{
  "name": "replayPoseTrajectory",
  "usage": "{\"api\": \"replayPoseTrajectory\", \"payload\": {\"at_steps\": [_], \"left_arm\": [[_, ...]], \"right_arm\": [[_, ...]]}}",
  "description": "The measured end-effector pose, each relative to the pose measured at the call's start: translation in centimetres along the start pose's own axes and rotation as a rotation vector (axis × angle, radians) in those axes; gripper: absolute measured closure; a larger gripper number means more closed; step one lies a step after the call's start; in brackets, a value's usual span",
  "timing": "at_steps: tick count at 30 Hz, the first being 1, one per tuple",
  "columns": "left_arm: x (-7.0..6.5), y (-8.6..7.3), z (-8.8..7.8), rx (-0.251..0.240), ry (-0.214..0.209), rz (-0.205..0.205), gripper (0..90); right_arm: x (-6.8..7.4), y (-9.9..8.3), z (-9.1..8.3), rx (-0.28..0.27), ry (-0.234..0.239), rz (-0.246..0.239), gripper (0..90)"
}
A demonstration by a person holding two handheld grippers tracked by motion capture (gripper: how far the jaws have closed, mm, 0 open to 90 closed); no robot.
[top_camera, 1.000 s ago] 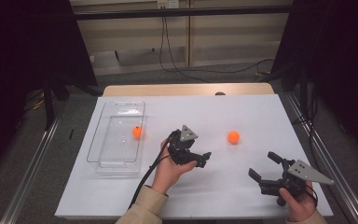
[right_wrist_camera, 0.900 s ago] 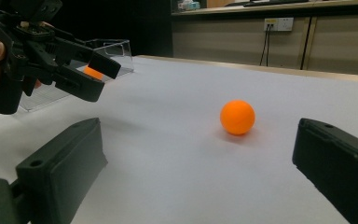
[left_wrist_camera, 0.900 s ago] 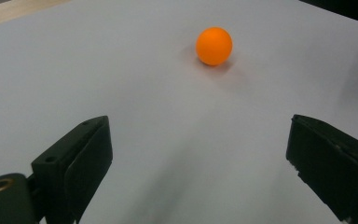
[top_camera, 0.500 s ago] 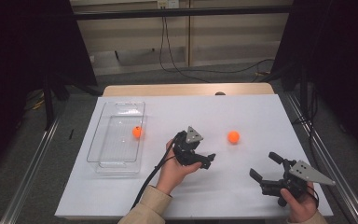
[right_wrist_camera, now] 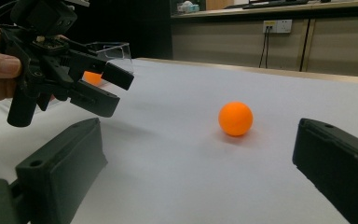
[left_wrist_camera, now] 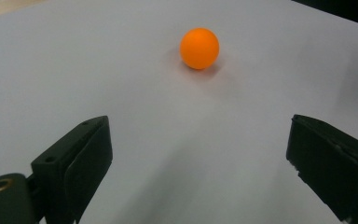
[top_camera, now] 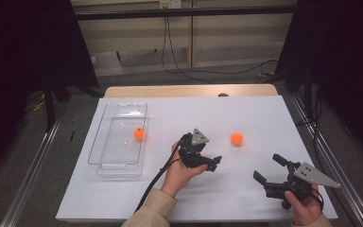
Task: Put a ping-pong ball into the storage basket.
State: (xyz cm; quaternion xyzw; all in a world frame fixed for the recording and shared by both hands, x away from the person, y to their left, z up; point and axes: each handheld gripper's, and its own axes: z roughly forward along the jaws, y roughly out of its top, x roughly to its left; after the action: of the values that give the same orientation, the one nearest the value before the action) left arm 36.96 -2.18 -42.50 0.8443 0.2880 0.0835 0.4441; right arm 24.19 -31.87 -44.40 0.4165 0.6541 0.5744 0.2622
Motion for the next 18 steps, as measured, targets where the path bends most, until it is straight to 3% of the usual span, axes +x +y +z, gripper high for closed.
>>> {"api": "replayPoseTrajectory", "payload": {"at_steps": [18], "left_arm": [[-0.44, 0.11, 0.98, 0.011, 0.005, 0.017, 7.0]], "right_arm": [[-0.1, -0.02, -0.05, -0.001, -0.002, 0.004, 1.6]]}}
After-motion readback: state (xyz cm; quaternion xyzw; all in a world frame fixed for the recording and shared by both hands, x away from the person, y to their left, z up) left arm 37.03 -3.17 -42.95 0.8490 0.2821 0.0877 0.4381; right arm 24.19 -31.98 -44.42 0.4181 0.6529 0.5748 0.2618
